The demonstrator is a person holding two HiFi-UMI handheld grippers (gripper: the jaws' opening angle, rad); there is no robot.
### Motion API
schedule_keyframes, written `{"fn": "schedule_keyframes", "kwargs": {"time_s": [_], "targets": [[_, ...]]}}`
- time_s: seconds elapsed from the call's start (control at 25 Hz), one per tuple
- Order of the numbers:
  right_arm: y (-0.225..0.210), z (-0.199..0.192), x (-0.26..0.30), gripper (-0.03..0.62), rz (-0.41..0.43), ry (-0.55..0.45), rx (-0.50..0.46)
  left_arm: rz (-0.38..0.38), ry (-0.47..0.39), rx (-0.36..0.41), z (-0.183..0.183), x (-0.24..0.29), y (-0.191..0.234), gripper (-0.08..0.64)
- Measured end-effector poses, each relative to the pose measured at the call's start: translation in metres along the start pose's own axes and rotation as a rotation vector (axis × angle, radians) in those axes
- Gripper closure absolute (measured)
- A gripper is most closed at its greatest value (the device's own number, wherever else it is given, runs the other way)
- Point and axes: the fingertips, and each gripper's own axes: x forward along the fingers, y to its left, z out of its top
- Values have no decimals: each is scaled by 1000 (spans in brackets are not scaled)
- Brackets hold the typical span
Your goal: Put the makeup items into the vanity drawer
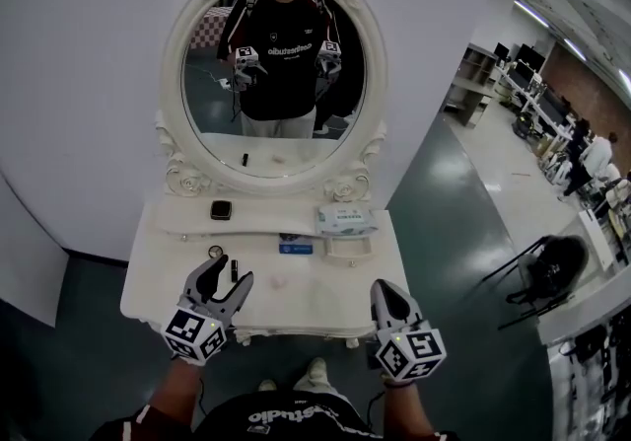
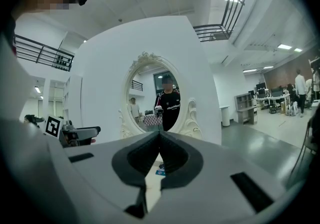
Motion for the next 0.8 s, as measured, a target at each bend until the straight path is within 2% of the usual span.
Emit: {"fn": "schedule_keyframes", "kwargs": {"time_s": [0.56, 0.8], "targets": [[2, -18, 11, 589, 8, 50, -6, -47, 168, 29, -72, 28, 8, 321], [-2, -34, 13, 589, 13, 76, 6, -80, 240, 100, -108, 46, 4, 322]]}}
